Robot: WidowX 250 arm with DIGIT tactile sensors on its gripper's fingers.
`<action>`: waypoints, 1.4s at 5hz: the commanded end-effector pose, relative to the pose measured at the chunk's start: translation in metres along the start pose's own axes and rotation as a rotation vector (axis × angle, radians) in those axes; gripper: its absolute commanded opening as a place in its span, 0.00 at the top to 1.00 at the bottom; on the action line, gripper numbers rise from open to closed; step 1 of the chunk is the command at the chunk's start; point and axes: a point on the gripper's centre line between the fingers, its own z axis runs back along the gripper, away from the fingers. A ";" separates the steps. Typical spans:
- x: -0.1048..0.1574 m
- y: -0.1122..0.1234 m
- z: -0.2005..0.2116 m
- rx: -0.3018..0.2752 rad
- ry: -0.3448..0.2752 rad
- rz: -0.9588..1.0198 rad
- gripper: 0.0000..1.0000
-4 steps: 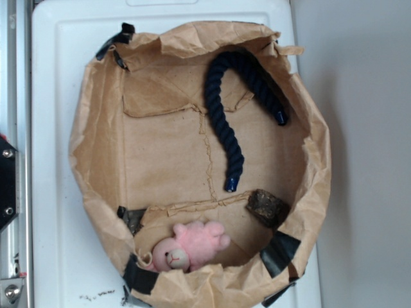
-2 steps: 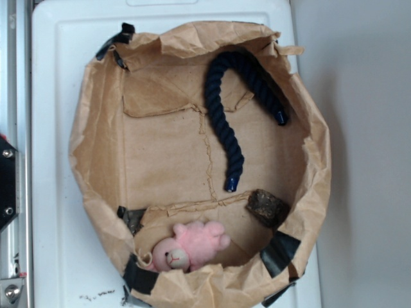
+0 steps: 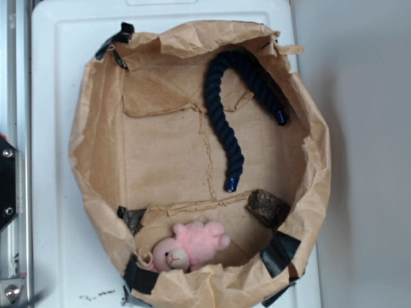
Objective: Grab the pink bunny.
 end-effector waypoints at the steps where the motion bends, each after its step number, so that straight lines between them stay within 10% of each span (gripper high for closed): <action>1: -0.028 0.007 0.002 -0.019 0.000 0.016 0.00; 4: -0.028 0.007 0.002 -0.019 0.000 0.016 0.00; 5: -0.018 0.016 0.003 0.060 0.000 0.231 0.00; 7: 0.043 0.029 -0.004 0.101 0.015 0.348 0.00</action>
